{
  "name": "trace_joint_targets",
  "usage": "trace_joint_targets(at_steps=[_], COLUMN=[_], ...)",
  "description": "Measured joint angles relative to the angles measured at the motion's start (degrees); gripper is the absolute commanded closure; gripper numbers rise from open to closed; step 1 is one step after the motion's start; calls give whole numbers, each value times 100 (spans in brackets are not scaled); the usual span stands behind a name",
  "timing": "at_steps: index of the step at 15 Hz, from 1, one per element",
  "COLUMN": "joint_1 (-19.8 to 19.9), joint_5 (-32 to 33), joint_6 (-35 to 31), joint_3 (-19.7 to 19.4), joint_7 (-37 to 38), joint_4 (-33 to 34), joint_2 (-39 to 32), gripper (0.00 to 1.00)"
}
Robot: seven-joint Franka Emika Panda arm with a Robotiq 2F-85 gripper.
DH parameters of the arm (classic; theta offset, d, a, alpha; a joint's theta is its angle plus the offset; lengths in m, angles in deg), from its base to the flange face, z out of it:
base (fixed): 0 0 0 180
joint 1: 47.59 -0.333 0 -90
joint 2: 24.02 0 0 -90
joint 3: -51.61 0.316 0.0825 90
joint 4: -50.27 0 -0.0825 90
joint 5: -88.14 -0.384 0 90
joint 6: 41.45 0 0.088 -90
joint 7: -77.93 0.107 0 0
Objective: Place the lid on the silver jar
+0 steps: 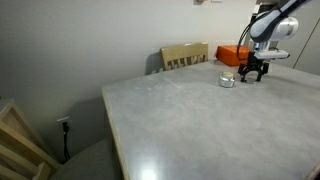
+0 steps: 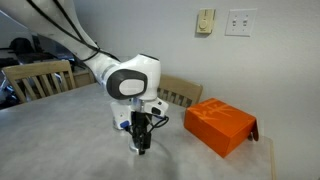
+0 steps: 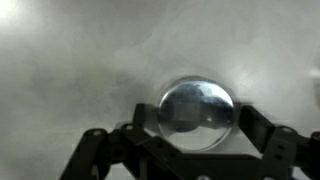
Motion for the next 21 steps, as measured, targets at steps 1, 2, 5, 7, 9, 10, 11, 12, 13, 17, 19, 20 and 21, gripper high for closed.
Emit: trace_joint_targets(at_steps=[1,2,5,7,9,10,11,12,13,17,19,20,21], joint_1=[-14,-31,-73,-88,-171,-259,-382,-553,-766,-1725,-2021,-2084,-2092], joint_5=[0,0,0,0,68,176,318,511,744,1832,2264,2352,2362], joint_6=[-14,-35,-137,-294,-483,-549,-572,-572,-554,-79,319,474,568], joint_3=[0,0,-1,0,0,-6,-22,-58,-119,-488,-553,-528,-465], joint_7=[1,1,14,14,16,32,89,208,387,1406,1764,1792,1762], joint_4=[2,2,-6,-30,-63,-75,-98,-137,-188,-333,-340,-340,-341], joint_2=[17,36,61,61,73,93,149,243,372,964,1237,1351,1443], gripper=[41,50,56,56,56,56,56,56,56,56,56,56,56])
